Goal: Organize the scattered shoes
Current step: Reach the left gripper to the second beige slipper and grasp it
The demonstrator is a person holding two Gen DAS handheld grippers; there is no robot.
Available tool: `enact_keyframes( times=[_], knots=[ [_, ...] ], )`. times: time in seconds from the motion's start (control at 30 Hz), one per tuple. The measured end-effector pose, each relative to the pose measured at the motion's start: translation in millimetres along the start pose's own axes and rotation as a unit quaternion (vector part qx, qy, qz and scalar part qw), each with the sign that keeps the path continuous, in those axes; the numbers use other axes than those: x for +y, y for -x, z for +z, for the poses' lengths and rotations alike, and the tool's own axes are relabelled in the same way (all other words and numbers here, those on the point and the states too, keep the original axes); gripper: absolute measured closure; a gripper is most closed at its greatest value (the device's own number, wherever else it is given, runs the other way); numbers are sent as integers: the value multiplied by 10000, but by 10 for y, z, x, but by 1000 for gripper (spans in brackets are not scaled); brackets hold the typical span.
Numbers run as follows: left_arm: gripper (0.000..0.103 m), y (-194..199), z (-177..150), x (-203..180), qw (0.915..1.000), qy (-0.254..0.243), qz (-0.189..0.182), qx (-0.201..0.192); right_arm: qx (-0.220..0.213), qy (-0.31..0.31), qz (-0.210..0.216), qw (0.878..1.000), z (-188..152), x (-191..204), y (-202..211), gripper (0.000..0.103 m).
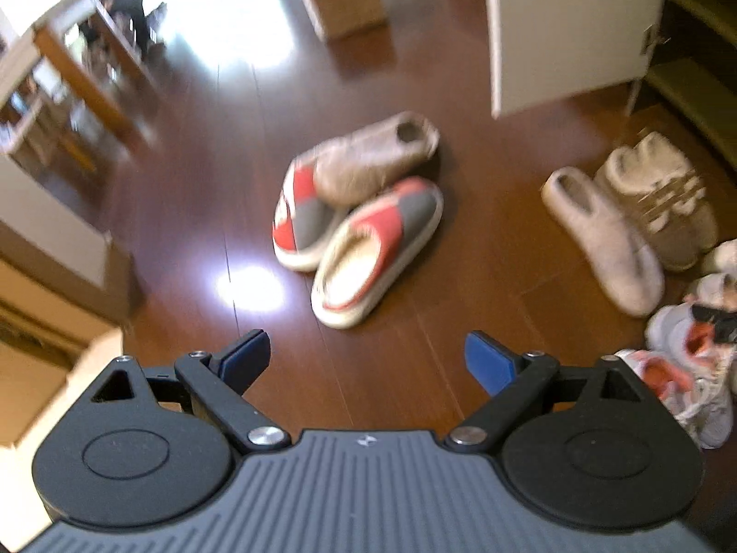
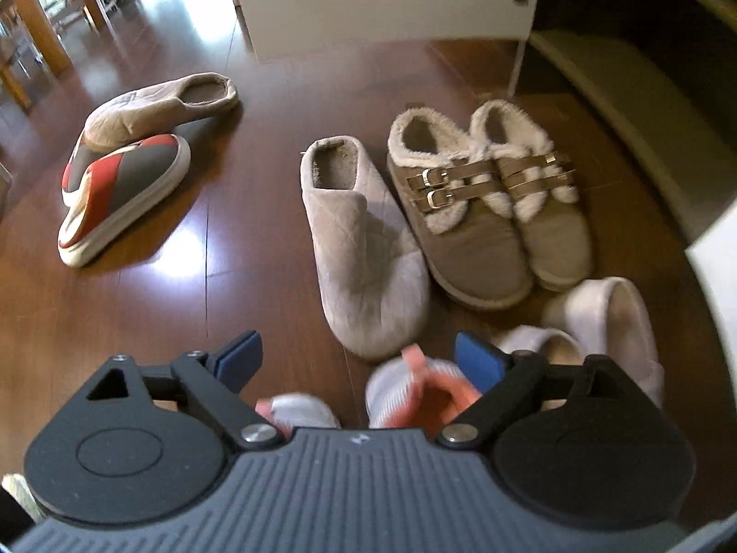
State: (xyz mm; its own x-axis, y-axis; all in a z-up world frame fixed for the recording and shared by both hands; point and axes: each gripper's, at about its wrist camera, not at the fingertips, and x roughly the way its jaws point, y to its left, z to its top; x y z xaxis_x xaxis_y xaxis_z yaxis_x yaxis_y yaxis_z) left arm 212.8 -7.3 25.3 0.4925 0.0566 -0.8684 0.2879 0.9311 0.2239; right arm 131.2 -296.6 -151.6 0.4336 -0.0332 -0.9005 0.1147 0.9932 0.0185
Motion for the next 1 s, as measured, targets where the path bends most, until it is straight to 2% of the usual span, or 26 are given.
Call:
enact_keyframes(
  times=[0.13,0.27,0.5,0.57,0.73,1.0],
  knots=[
    [10,455,-20,-194,9990,-13,-351,-277,-330,67,-56,9994,-57,202,534,11],
    [9,785,-110,-628,9953,-542,-566,-572,-668,70,-108,9977,-138,299,998,9],
    [9,862,-222,-1158,9883,-949,-1053,-556,-960,-37,-351,9948,-293,160,1583,7],
    [9,864,-244,-1241,9873,-1027,-1083,-548,-1024,-101,-496,9935,-353,76,1743,6],
    [9,817,-251,-1414,9850,-1177,-1147,-528,-1106,-263,-699,9911,-450,-97,1927,4],
    [9,664,-193,-1449,9872,-1166,-1022,-381,-1129,-474,-683,9901,-373,-249,1864,4]
  ],
)
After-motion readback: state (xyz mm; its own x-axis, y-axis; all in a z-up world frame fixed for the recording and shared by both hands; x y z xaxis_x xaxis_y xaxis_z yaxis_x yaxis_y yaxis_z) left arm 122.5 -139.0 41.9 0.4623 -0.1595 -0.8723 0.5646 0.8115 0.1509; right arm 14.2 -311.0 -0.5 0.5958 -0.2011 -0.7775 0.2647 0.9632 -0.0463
